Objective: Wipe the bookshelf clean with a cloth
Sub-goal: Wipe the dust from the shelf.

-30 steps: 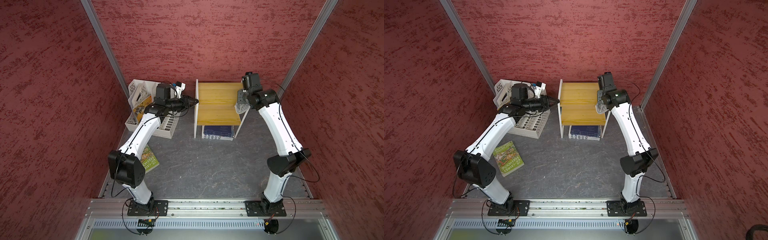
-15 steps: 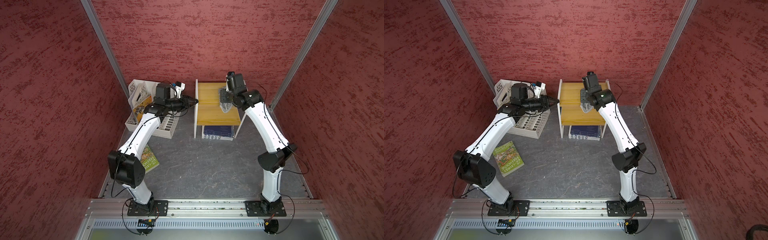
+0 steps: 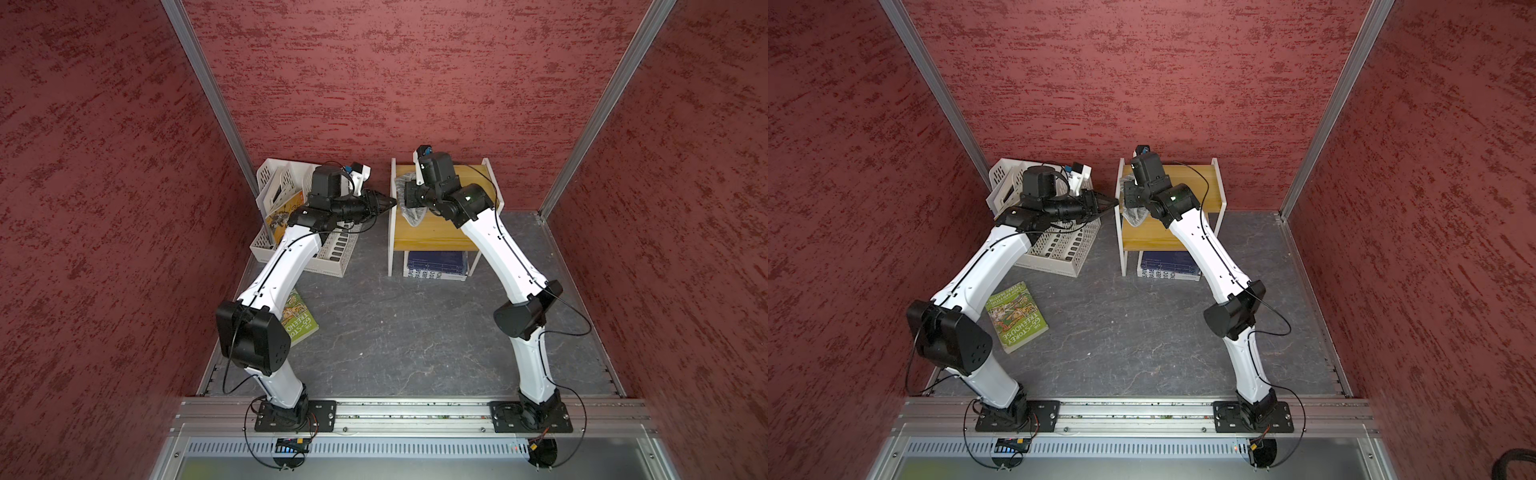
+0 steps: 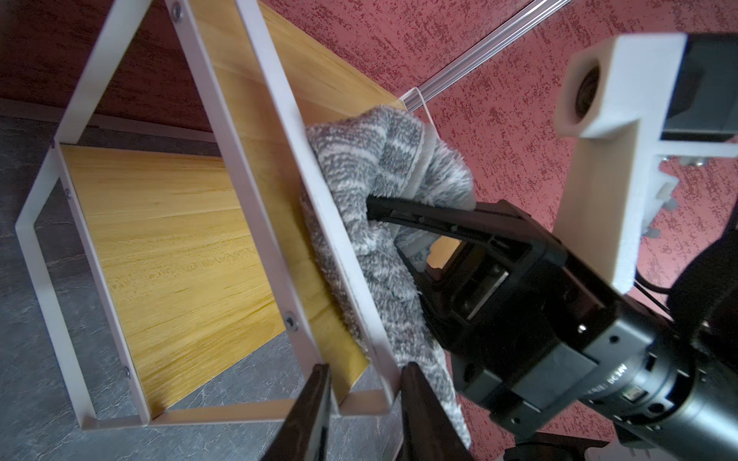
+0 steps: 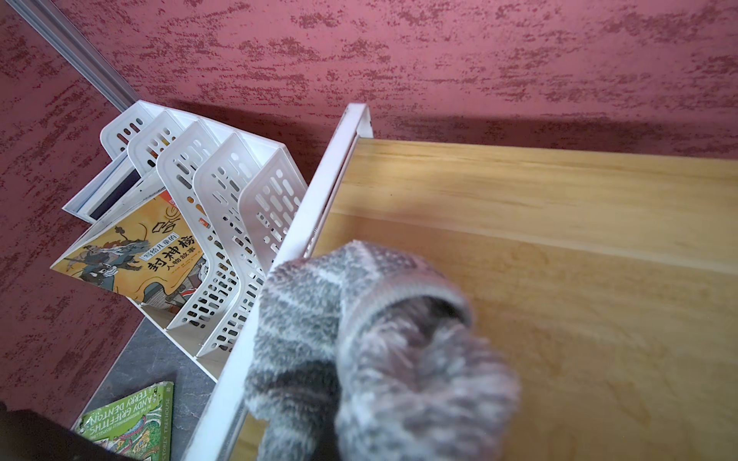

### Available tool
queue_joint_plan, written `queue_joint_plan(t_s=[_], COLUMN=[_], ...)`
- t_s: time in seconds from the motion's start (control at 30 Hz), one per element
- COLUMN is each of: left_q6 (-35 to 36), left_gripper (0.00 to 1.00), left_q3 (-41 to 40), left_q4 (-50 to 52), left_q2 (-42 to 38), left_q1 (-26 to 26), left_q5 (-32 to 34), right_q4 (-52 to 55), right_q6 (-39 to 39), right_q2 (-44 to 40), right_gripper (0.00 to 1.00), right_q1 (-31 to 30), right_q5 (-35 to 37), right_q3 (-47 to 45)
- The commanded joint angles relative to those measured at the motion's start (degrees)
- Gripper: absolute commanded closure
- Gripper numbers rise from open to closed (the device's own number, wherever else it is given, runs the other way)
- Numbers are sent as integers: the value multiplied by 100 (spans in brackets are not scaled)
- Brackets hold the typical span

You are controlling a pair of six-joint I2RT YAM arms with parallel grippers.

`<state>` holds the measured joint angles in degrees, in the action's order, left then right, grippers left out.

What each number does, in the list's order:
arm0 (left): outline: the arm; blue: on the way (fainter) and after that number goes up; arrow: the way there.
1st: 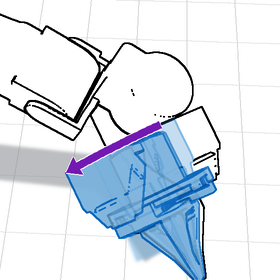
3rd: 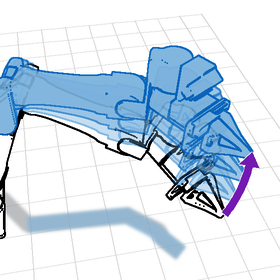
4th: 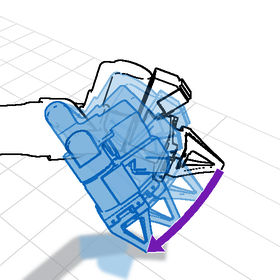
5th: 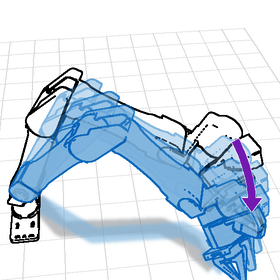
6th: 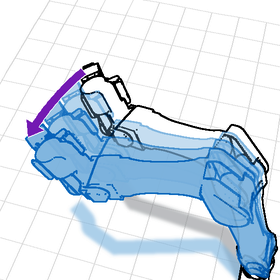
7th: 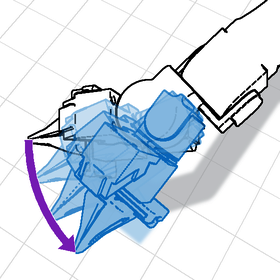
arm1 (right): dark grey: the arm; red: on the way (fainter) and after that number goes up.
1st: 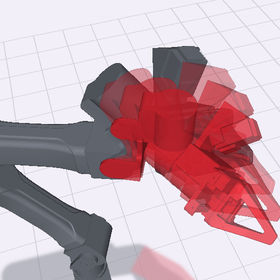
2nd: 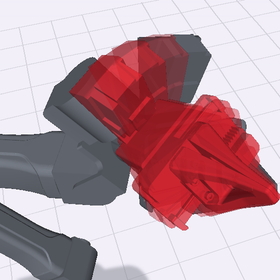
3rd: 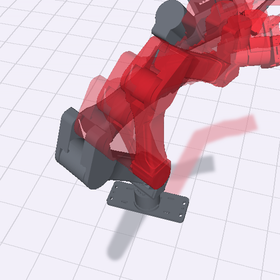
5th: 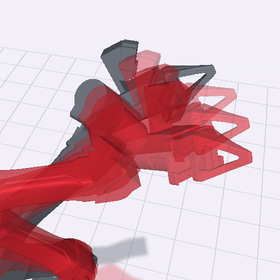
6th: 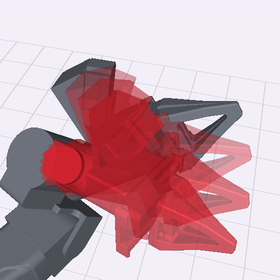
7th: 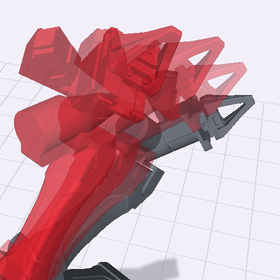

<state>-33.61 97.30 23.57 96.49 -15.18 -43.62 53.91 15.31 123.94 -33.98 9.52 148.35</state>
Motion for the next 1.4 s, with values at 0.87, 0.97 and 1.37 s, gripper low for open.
queue_joint_plan(t_s=[0.87, 0.97, 1.37], left_q6=[109, 109, 97], left_gripper=[68, 68, 67], left_q3=[66, 71, 57], left_q4=[394, 395, 358], left_q2=[142, 149, 177], left_q1=[7, -2, -11], left_q5=[165, 169, 209], right_q4=[668, 535, 181], right_q6=[-385, -364, 73], right_q2=[157, 282, 620], right_gripper=[100, 100, 100], right_q1=[1442, 1155, 173], right_q5=[387, 213, -502], right_q3=[-282, -261, -86])
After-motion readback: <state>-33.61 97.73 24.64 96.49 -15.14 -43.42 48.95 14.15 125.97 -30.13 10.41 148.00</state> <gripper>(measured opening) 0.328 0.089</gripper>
